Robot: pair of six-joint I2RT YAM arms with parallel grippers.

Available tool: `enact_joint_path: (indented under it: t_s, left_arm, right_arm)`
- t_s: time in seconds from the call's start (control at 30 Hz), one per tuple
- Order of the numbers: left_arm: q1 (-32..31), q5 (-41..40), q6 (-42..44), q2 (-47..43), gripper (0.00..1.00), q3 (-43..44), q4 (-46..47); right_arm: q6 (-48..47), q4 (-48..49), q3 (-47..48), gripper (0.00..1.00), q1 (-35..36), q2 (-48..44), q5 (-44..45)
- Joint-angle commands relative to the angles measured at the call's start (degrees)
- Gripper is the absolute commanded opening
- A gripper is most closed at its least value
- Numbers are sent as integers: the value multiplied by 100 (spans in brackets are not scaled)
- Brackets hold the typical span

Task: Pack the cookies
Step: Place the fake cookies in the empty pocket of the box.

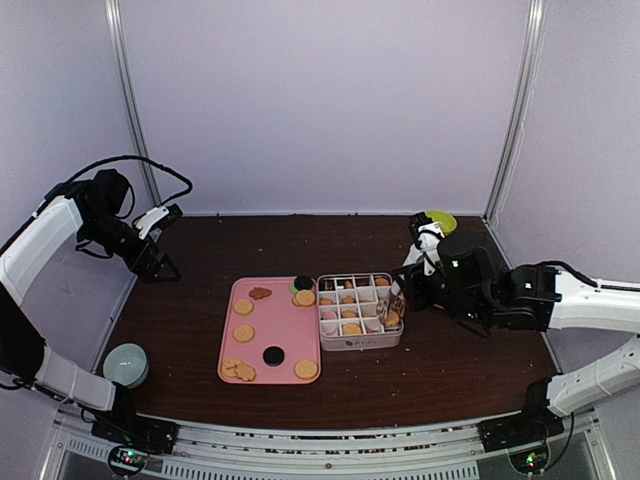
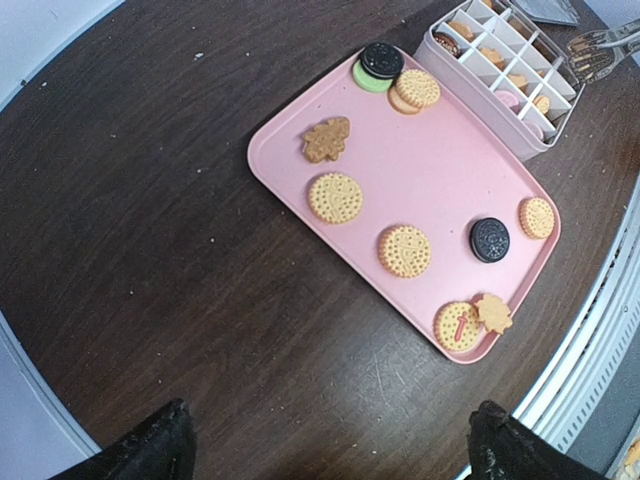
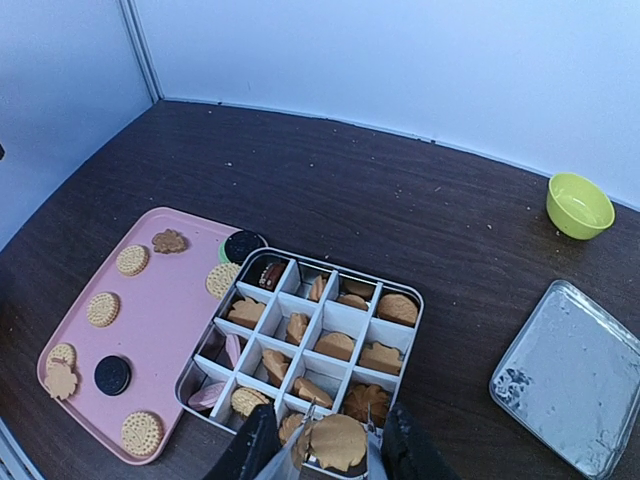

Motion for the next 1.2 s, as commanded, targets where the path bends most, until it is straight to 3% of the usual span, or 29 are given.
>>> enact_joint_path:
  t_s: [0.0, 0.77, 1.17]
  left_arm:
    - [48, 132, 60, 18, 98, 67, 31]
    - [47, 153, 56, 0, 98, 172, -31]
    - [56, 147, 87, -9, 98, 173, -68]
  right_arm:
    - [208, -32, -87, 27, 37, -122, 364]
    - [64, 33, 102, 43, 36, 186, 320]
    - [-145, 104, 462, 37, 39, 84, 315]
